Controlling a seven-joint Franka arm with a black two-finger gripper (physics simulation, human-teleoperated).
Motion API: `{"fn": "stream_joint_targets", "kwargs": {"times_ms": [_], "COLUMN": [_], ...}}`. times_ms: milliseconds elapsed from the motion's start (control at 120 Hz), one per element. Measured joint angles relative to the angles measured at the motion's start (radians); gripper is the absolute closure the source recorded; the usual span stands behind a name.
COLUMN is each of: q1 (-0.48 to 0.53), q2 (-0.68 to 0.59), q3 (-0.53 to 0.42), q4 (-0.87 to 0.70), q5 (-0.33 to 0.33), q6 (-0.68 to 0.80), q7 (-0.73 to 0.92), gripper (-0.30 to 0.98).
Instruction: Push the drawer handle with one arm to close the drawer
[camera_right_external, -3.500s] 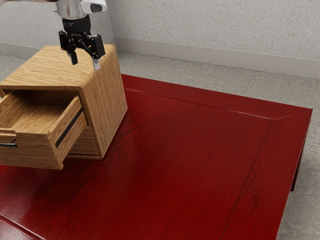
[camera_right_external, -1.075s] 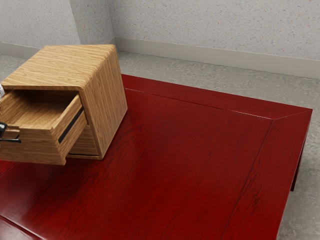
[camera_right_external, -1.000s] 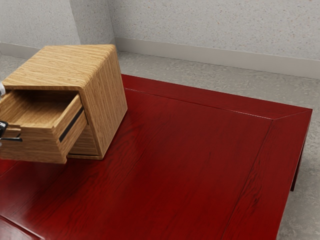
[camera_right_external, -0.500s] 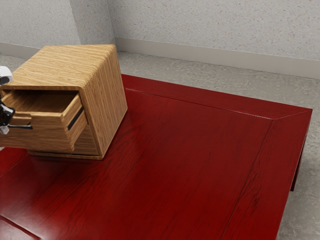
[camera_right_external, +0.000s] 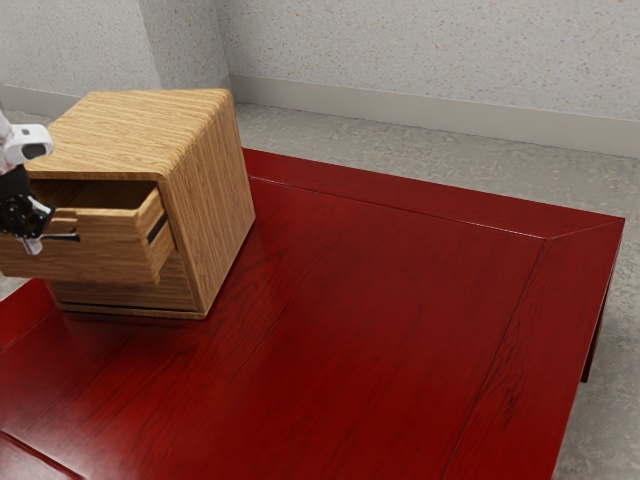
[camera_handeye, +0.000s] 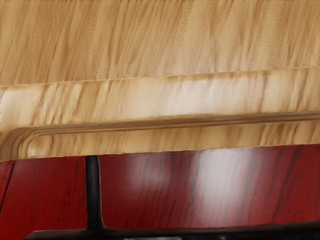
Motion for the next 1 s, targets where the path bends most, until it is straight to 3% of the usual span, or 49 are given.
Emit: {"fn": "stream_joint_targets", "kwargs": {"times_ms": [317,1000], "q1": [0.001,0.004], "q2": [0.076,0.139], "q3": [-0.005,-0.009], "q4": [0.068,0.107], "q5": [0.007,0.024], "q6": [0.025,0.238], "q7": [0.014,0.072], "gripper": [0.78,0.79]}}
